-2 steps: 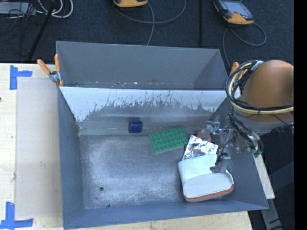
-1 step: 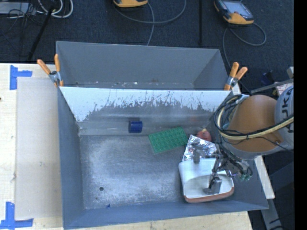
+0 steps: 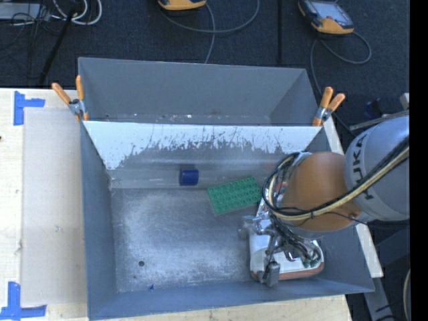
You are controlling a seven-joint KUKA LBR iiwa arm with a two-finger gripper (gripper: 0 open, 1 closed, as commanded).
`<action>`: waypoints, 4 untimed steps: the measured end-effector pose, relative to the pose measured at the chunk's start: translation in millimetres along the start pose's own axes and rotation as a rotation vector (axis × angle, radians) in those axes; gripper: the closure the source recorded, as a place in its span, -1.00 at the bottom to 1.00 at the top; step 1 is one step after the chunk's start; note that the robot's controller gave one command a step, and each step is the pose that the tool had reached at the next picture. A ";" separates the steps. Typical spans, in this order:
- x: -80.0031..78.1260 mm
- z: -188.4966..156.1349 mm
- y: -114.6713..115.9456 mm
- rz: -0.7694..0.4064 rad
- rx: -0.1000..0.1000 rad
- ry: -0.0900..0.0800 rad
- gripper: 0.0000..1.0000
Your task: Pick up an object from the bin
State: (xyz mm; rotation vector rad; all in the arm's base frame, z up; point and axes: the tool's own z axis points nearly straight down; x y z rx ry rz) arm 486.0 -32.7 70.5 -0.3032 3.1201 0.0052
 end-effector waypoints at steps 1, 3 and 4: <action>2.5 -0.5 4.5 -0.035 0.005 -0.002 -1.00; 5.5 -2.6 7.7 -0.120 0.008 -0.018 -1.00; 4.2 -2.2 9.2 -0.157 0.007 -0.015 -1.00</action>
Offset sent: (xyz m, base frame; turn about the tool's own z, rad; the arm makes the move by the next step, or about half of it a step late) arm -0.0065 0.0045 -0.0005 -0.0379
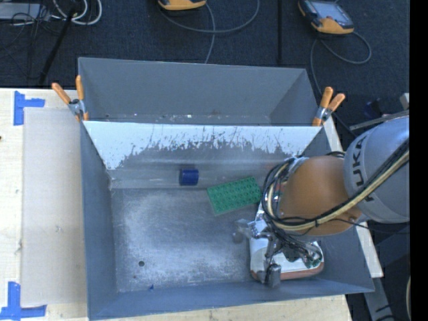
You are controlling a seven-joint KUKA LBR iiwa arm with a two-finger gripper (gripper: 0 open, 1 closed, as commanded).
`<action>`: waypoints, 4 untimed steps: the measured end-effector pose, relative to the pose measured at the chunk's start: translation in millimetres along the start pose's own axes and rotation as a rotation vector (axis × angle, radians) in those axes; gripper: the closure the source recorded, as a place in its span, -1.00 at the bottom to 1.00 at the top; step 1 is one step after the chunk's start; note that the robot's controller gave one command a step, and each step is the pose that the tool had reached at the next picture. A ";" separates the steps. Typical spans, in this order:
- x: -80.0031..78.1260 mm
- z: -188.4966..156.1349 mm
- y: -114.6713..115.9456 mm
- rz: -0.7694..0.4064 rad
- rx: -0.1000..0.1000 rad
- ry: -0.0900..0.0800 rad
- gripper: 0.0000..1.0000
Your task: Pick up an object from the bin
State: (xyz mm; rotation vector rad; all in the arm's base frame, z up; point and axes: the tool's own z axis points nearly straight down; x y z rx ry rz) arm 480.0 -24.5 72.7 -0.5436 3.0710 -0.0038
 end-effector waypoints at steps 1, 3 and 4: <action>-6.6 -0.8 21.8 -0.044 0.003 -0.003 -1.00; -44.5 4.2 -8.7 -0.171 -0.008 0.020 -1.00; -77.0 -8.3 -37.5 0.079 -0.006 0.020 -1.00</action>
Offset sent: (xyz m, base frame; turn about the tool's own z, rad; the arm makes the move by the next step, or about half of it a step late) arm -0.0094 0.0227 -0.0027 -0.0415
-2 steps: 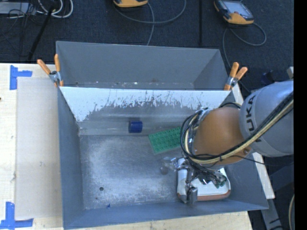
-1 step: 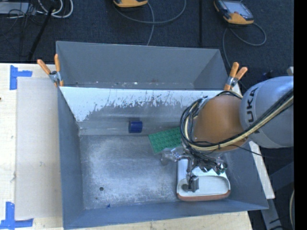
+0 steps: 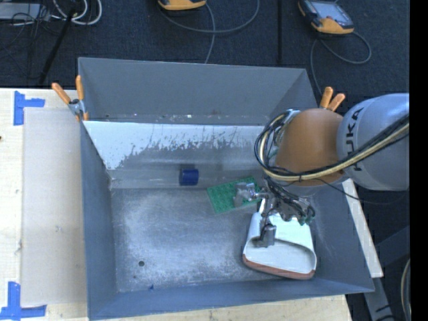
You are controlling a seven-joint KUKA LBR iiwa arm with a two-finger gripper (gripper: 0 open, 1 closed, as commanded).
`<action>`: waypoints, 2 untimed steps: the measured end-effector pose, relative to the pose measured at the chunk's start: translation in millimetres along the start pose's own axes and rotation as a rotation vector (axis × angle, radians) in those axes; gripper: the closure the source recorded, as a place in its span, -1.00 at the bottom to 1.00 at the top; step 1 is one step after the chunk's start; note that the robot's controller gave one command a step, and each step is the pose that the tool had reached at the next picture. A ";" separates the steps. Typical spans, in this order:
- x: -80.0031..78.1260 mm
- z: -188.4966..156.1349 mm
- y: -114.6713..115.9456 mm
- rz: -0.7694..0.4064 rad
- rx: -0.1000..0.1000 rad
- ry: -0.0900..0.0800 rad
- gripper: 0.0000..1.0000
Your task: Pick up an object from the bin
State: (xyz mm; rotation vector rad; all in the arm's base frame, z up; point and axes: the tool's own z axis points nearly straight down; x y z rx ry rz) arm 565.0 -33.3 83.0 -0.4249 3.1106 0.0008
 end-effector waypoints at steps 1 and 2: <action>0.4 0.2 0.2 0.002 -0.001 0.002 1.00; -12.6 -32.3 45.4 0.025 -0.002 -0.002 1.00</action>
Offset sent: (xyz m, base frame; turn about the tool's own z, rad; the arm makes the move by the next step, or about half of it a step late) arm 0.0000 0.0000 0.0000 0.0000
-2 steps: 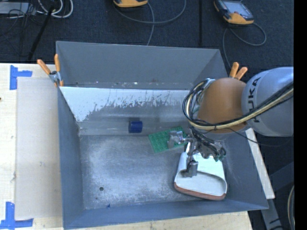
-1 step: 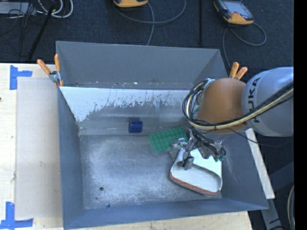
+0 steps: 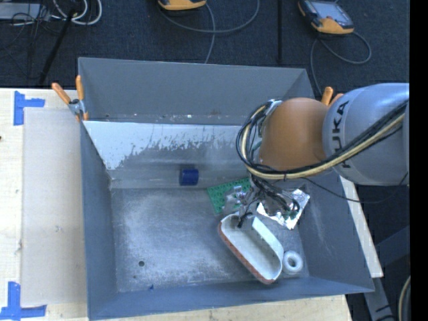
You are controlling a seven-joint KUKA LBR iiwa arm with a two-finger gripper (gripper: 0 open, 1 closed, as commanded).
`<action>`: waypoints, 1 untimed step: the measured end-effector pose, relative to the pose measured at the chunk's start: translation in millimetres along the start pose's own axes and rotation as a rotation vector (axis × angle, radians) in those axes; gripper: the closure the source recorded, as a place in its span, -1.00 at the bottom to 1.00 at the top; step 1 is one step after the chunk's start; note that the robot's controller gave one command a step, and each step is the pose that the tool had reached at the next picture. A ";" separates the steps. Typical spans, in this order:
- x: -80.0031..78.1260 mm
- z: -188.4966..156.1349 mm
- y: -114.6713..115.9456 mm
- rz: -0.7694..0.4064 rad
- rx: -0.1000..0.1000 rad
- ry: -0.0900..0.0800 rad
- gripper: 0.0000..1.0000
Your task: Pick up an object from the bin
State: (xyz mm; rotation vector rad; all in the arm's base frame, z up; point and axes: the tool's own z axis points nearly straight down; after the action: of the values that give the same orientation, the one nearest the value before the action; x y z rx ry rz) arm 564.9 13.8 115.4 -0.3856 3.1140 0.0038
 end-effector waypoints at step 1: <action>15.4 -152.5 -25.6 0.033 0.005 -0.004 1.00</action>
Offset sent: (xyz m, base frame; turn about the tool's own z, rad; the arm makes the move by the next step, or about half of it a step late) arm -0.0110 -0.0286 0.1487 0.0304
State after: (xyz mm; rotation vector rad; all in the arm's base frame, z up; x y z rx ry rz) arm 555.7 -15.3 267.8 -0.3334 3.1154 -0.0027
